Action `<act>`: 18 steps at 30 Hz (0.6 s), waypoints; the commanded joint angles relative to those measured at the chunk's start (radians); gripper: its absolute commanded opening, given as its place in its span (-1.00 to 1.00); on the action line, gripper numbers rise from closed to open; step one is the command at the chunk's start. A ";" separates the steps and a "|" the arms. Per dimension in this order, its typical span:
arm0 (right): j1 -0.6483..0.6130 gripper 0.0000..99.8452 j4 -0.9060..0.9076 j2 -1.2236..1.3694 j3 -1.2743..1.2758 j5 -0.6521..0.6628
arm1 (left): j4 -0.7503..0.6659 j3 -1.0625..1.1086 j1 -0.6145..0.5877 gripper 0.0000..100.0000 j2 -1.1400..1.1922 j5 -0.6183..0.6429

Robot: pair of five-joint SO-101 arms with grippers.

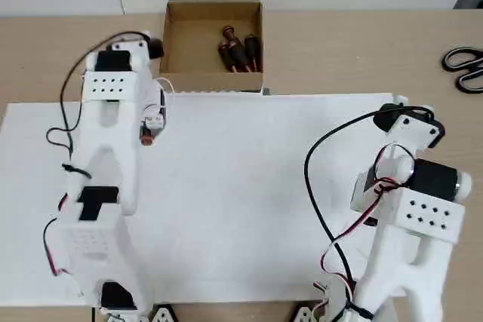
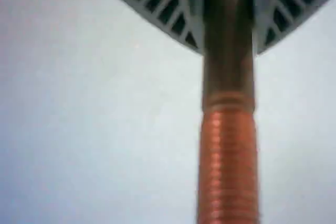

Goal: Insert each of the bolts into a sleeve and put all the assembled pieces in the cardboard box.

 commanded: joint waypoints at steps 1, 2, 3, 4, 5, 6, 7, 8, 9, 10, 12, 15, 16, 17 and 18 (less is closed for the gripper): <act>0.007 -0.99 -0.010 -0.025 -0.005 0.008 | 0.029 -0.005 -0.006 -0.99 -0.149 0.034; 0.007 -0.99 -0.010 -0.025 -0.005 0.008 | 0.029 -0.005 -0.009 -0.99 -0.166 0.032; 0.007 -0.99 -0.010 -0.025 -0.005 0.008 | 0.029 -0.005 -0.011 -0.99 -0.176 0.032; 0.007 -0.99 -0.010 -0.025 -0.005 0.008 | 0.029 -0.002 -0.011 -0.99 -0.178 0.037; 0.007 -0.99 -0.010 -0.025 -0.005 0.008 | 0.029 0.016 -0.008 -0.99 -0.189 0.038; 0.007 -0.99 -0.010 -0.025 -0.005 0.008 | 0.029 0.036 -0.003 -0.99 -0.190 0.040; 0.007 -0.99 -0.010 -0.025 -0.005 0.008 | 0.029 0.062 -0.002 -0.99 -0.195 0.041; 0.007 -0.99 -0.010 -0.025 -0.005 0.008 | 0.029 0.096 -0.003 -0.99 -0.204 0.058; 0.007 -0.99 -0.010 -0.025 -0.005 0.008 | 0.029 0.130 -0.011 -0.99 -0.219 0.091; 0.007 -0.99 -0.010 -0.025 -0.005 0.008 | 0.029 0.166 -0.017 -0.99 -0.235 0.126; 0.007 -0.99 -0.010 -0.025 -0.005 0.008 | 0.028 0.245 -0.020 -0.99 -0.269 0.213; 0.007 -0.99 -0.010 -0.025 -0.005 0.008 | 0.026 0.325 -0.026 -0.99 -0.293 0.374; 0.007 -0.99 -0.010 -0.025 -0.005 0.008 | 0.026 0.344 -0.026 -0.99 -0.295 0.430; 0.007 -0.99 -0.010 -0.025 -0.005 0.008 | 0.026 0.364 -0.021 -0.99 -0.299 0.485; 0.007 -0.99 -0.010 -0.025 -0.005 0.008 | 0.026 0.375 -0.020 -0.99 -0.299 0.540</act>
